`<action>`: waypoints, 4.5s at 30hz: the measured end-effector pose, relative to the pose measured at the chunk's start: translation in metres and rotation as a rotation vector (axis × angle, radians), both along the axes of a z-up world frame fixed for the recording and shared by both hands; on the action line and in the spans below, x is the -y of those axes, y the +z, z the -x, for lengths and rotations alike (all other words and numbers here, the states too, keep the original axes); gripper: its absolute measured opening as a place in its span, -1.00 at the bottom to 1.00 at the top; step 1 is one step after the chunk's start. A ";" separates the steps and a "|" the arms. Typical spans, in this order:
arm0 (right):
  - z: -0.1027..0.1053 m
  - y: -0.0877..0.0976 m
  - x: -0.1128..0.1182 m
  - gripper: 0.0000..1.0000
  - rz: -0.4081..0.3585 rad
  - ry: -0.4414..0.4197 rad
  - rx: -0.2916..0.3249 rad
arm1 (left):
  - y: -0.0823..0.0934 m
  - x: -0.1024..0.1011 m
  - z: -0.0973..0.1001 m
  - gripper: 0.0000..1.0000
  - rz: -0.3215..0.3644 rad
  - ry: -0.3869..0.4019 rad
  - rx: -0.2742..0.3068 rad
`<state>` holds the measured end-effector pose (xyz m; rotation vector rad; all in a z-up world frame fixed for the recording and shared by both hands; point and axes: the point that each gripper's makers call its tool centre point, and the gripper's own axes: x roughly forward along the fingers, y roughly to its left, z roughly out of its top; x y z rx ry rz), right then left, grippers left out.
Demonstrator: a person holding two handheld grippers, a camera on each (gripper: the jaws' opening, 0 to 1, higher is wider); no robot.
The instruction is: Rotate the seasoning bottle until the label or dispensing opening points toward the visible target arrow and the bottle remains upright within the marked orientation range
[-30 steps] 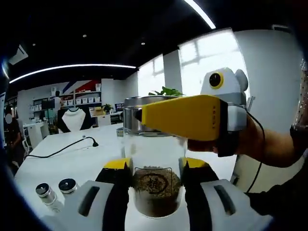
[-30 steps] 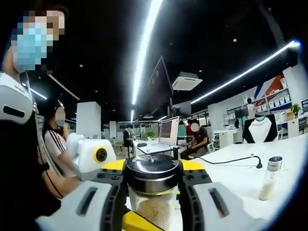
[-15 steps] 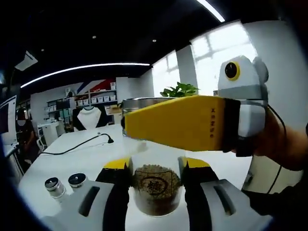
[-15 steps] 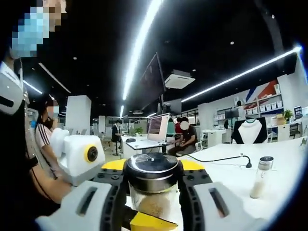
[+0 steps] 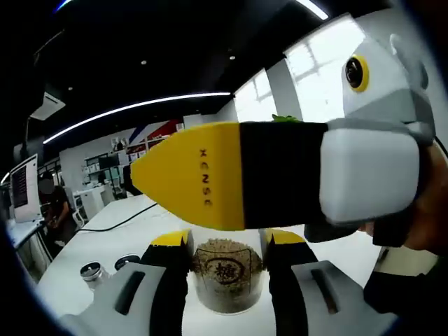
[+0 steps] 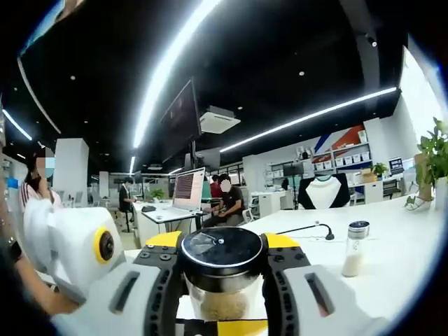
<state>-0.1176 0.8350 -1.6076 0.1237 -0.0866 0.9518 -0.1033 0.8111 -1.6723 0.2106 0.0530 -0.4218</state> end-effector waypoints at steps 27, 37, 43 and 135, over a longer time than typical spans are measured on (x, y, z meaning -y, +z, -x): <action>-0.096 -0.075 -0.046 -0.20 0.113 0.226 -0.108 | -0.027 -0.096 0.026 -0.05 0.142 -0.001 -0.058; -0.089 -0.078 -0.059 -0.19 0.161 0.297 -0.054 | -0.028 -0.106 0.025 -0.07 0.148 0.026 -0.062; -0.082 -0.078 -0.060 -0.17 0.172 0.307 -0.035 | -0.022 -0.101 0.023 -0.08 0.145 0.019 -0.049; -0.174 -0.069 0.110 -0.24 0.185 -0.361 -0.135 | -0.012 -0.054 0.043 0.31 0.066 -0.033 -0.012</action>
